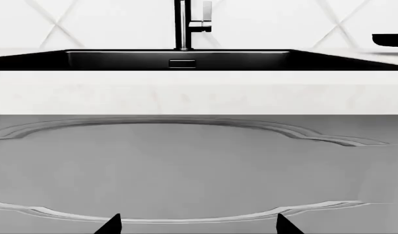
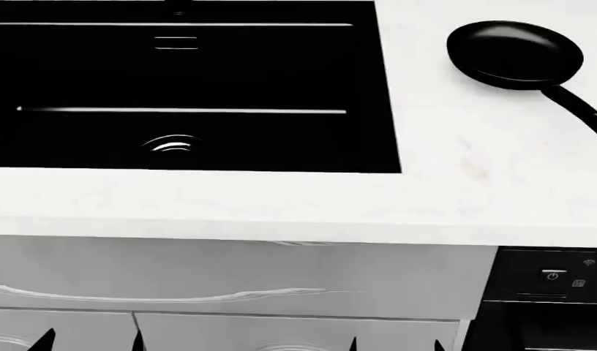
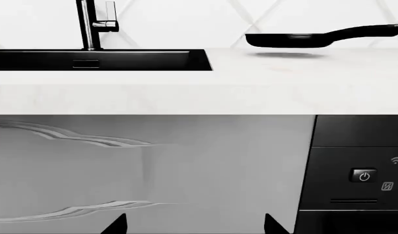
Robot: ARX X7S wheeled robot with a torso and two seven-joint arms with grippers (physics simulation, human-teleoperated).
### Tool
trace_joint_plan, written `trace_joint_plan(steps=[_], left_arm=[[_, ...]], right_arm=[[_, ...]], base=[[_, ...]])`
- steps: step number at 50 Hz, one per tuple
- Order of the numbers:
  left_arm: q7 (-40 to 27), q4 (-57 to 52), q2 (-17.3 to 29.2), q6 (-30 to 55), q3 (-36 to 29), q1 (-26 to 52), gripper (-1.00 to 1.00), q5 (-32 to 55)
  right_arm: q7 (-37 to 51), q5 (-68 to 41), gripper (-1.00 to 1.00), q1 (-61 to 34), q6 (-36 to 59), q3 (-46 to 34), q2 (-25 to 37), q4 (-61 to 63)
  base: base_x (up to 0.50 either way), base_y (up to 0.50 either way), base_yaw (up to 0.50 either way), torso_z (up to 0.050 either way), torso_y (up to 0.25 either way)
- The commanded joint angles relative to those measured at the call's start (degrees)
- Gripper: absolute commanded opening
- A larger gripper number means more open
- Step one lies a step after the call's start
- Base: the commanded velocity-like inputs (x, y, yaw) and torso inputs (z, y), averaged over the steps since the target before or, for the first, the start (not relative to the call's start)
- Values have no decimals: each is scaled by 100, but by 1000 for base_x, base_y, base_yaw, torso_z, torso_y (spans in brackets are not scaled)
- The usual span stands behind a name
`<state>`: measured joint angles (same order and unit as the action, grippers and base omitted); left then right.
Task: Pick the pan and sponge and place them into the sink. Then turn on the water.
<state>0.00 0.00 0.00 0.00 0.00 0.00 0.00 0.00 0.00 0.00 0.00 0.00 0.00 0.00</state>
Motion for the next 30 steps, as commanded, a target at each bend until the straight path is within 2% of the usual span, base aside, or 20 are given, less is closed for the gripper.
trace_joint_plan(steps=[1, 19, 30], left_arm=[[-81, 6, 107, -14, -81, -8, 100, 105], [-309, 42, 349, -4, -340, 1, 100, 350], [-475, 27, 376, 109, -477, 44, 100, 407]], right_arm=[[115, -88, 100, -12, 5, -113, 89, -12], [400, -395, 100, -20, 88, -380, 330, -53], [506, -461, 100, -41, 89, -489, 416, -85]], base=[[0, 0, 0, 0, 0], [0, -1, 0, 0, 0], [0, -467, 0, 0, 0]])
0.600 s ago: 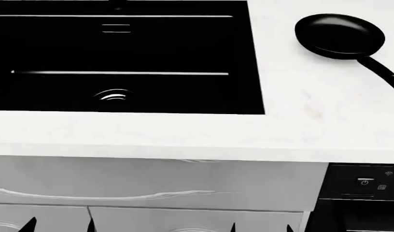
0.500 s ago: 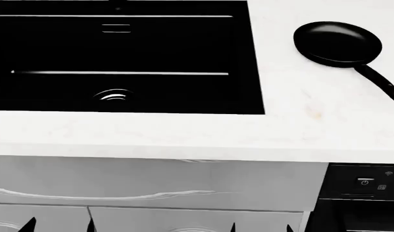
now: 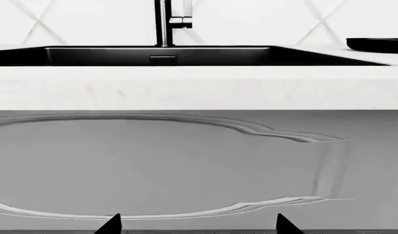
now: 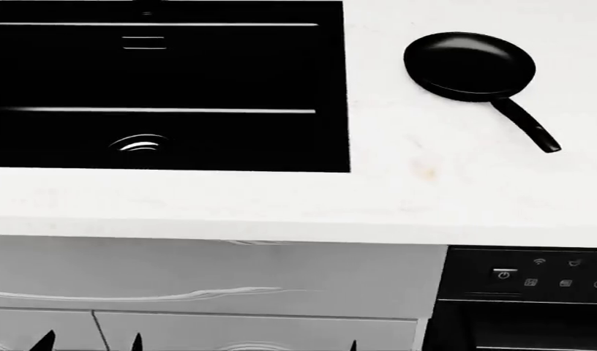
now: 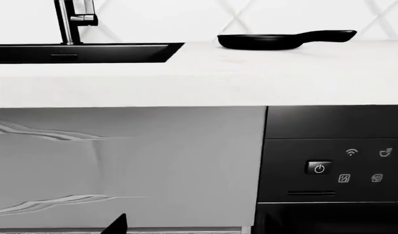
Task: Pick the pan and sponge and place them into the sink. Then turn on the water.
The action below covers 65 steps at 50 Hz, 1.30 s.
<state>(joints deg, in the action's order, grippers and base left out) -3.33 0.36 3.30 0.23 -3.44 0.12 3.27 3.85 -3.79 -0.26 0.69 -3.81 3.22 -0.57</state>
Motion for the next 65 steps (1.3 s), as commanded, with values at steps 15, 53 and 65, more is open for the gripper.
trace_joint_plan(steps=[15, 53, 65], left_arm=[[-253, -23, 140, 75, -252, 43, 100, 218], [-608, -32, 254, 108, -595, 144, 100, 302], [-641, -93, 330, -7, -645, 127, 100, 420]], right_arm=[[254, -136, 100, -35, 25, -236, 197, -36], [525, -241, 100, -81, 21, -497, 397, -39], [589, -290, 100, -87, 9, -547, 443, -38]], base=[[0, -424, 0, 0, 0], [72, -219, 0, 0, 0], [0, 0, 0, 34, 0]])
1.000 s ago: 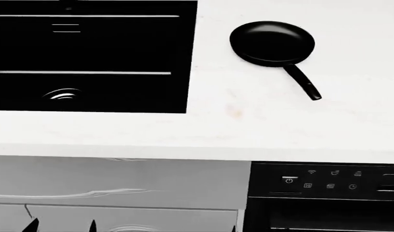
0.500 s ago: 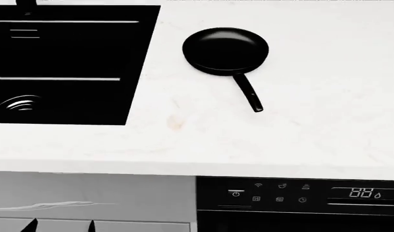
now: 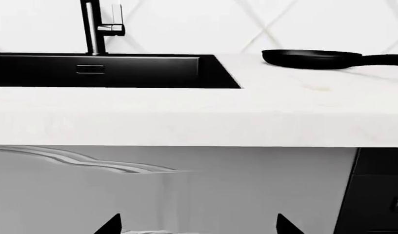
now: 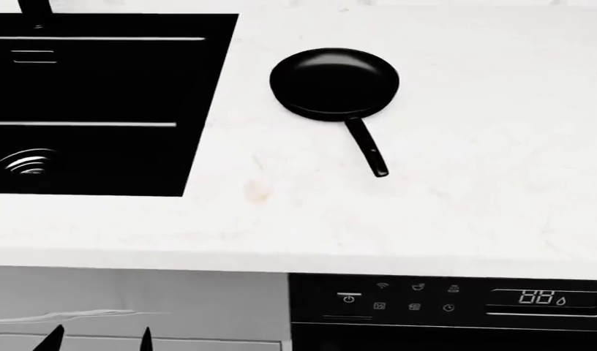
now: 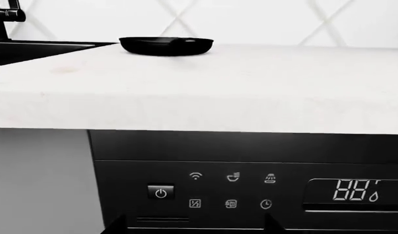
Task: Pick the pan and sponge and place them into the sink. Then turn on the water.
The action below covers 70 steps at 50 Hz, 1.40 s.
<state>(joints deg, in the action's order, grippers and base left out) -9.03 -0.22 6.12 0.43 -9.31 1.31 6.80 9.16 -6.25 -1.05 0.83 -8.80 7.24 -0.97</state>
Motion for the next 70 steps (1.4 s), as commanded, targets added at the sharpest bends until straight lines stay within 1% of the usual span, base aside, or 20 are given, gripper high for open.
trace_joint_plan(steps=[1, 28, 30, 31, 32, 36, 37, 39, 42, 46, 48, 49, 52, 54, 56, 57, 59, 61, 65, 70], left_arm=[[-73, -33, 56, -23, -58, 5, 100, 82], [-221, -10, 155, 41, -212, 39, 100, 184], [-217, -27, 157, 55, -191, 41, 100, 254], [-119, -190, 230, 48, -121, -57, 100, 430], [-136, -248, 218, 100, -113, -53, 100, 473], [-264, -675, 288, 604, -11, -66, 100, 675], [-353, -847, 354, 781, -100, -21, 100, 500], [-399, -1305, 445, 1284, -156, 67, 100, 545], [-391, -2161, 633, 2020, -53, 192, 100, 882], [-429, -2831, 800, 2923, -34, 567, 100, 1186], [-385, -3044, 930, 3244, -89, 803, 100, 1239], [-425, -3133, 910, 3552, -29, 1007, 100, 1389], [-413, -3462, 1109, 4209, 263, 1434, 100, 1762], [-313, -3532, 1328, 4598, 404, 1815, 100, 1961], [-324, -3475, 1414, 5053, 606, 2239, 100, 2202], [-286, -3473, 1502, 5141, 649, 2312, 100, 2243], [-141, -3528, 1730, 5662, 761, 2587, 100, 2556], [-161, -3465, 1817, 5833, 1000, 2745, 100, 2664], [-92, -3339, 1992, 6092, 1167, 2879, 100, 2807], [-26, -3211, 2144, 6277, 1224, 3037, 100, 2891]], right_arm=[[62, -48, 100, -10, -5, -51, 45, -4], [173, -126, 100, -40, 1, -180, 135, -21], [178, -134, 100, -43, -1, -187, 141, -25], [30, -313, 100, 41, -386, -162, 119, 174], [120, -145, 100, 29, -118, -237, 175, 356], [126, -536, 100, 26, 414, -75, 242, 928], [110, -596, 100, -2, 622, -82, 298, 1109], [159, -732, 100, -42, 923, -33, 382, 1540], [324, -940, 100, -156, 1728, 75, 585, 2411], [445, -1348, 100, -427, 2850, 283, 945, 3349], [381, -1814, 100, -597, 3255, 537, 1054, 3753], [470, -1988, 100, -746, 3681, 640, 1191, 4007], [626, -2578, 100, -1101, 4578, 1047, 1489, 4612], [691, -3187, 100, -1348, 5168, 1549, 1682, 4833], [763, -3707, 100, -1596, 5629, 1986, 1854, 4990], [796, -3831, 100, -1662, 5756, 2086, 1913, 5029], [918, -4422, 100, -1914, 6246, 2546, 2118, 5118], [1053, -4882, 100, -2029, 6615, 2908, 2299, 5214], [1341, -5882, 100, -2236, 7105, 3597, 2538, 5294], [1063, -5827, 100, -2056, 6966, 3619, 2554, 5067]], base=[[0, 0, 0, 50, 0], [0, 0, 0, 50, 0], [0, 0, 0, 0, 0], [0, 0, 0, 0, 0], [0, 0, 0, 0, 0], [0, 0, 0, 0, 0], [0, 0, 0, 0, 0], [0, 0, 0, 0, 0], [0, 0, 0, 0, 0], [0, 0, 0, 0, 0], [0, 0, 0, 0, 0], [0, 0, 0, 0, 0], [0, 0, 0, 0, 0], [0, 0, 0, 0, 0], [0, 0, 0, 0, 0], [0, 0, 0, 0, 0], [0, 0, 0, 0, 0], [0, 0, 0, 0, 0], [0, 0, 0, 0, 0], [0, 0, 0, 0, 0]])
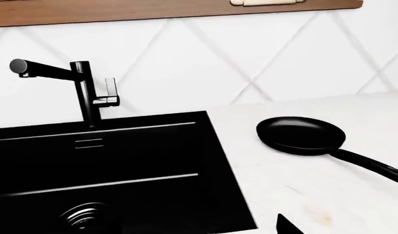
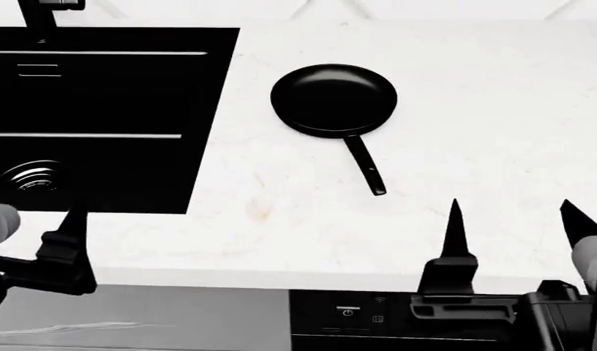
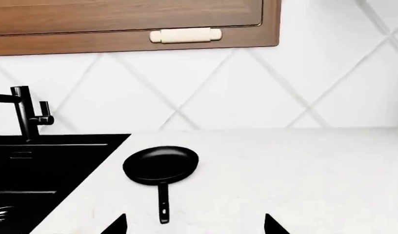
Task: Pick the pan and sponge and place them into the sink. Then turn on the water.
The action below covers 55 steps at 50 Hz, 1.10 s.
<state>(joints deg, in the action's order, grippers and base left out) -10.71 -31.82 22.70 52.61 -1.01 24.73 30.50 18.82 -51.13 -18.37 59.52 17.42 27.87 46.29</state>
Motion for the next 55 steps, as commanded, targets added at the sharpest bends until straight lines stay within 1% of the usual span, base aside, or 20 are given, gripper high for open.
trace_joint_plan(steps=[1, 2, 4, 6, 9, 11, 12, 15, 21, 27, 33, 34, 36, 37, 39, 49, 55], left_arm=[[120, -59, 487, 1133, 415, 746, 100, 556], [173, -62, 568, 1147, 486, 732, 100, 590], [138, -109, 561, 1116, 429, 690, 100, 548], [87, -108, 525, 1089, 388, 593, 100, 505], [88, -145, 557, 964, 313, 467, 100, 416], [131, -155, 579, 996, 560, 378, 100, 552], [109, -173, 564, 978, 571, 340, 100, 543], [98, -158, 559, 903, 477, 286, 100, 472], [173, -164, 636, 785, 550, 103, 100, 473], [147, -221, 633, 831, 480, 172, 100, 490], [170, -207, 652, 729, 493, 48, 100, 465], [92, -214, 561, 800, 454, 110, 100, 484], [156, -218, 634, 762, 491, 62, 100, 496], [64, -227, 553, 796, 338, 138, 100, 433], [177, -198, 674, 777, 432, 141, 100, 484], [153, -204, 686, 765, 415, 129, 100, 485], [172, -207, 721, 756, 511, 63, 100, 534]], right_arm=[[113, -1396, 100, -347, 1129, 977, 487, 330], [116, -1439, 100, -349, 1125, 1008, 494, 346], [112, -1627, 100, -273, 1027, 1233, 327, 207], [145, -1532, 100, -196, 1173, 1093, 488, 251], [282, -1745, 100, -197, 1267, 1187, 509, 294], [275, -1838, 100, -206, 1286, 1166, 514, 306], [293, -1858, 100, -223, 1305, 1141, 527, 315], [261, -1803, 100, -220, 1306, 1052, 564, 297], [314, -1742, 100, -162, 1352, 936, 612, 295], [363, -1784, 100, -222, 1380, 885, 669, 262], [258, -1634, 100, -100, 1278, 841, 694, 213], [259, -1645, 100, -96, 1274, 854, 700, 205], [280, -1677, 100, -101, 1274, 862, 699, 201], [279, -1678, 100, -101, 1285, 829, 700, 186], [279, -1709, 100, -81, 1308, 808, 705, 154], [464, -1982, 100, -198, 1438, 827, 796, 78], [544, -2064, 100, -203, 1461, 816, 790, 4]], base=[[0, 0, 0, 0, 0], [0, 0, 0, 0, 0], [0, 0, 0, 0, 0], [0, 0, 0, 0, 0], [20, 0, 0, 0, 0], [215, 2, 0, 0, 0], [355, 16, 0, 0, 0], [467, 117, 0, 0, 0], [500, 131, 0, 0, 0], [500, 130, 0, 0, 0], [500, 130, 0, 0, 0], [500, 121, 0, 0, 0], [500, 119, 0, 0, 0], [500, 113, 0, 0, 0], [500, 113, 0, 0, 0], [497, 74, 0, 0, 2], [305, 0, 0, 0, 2]])
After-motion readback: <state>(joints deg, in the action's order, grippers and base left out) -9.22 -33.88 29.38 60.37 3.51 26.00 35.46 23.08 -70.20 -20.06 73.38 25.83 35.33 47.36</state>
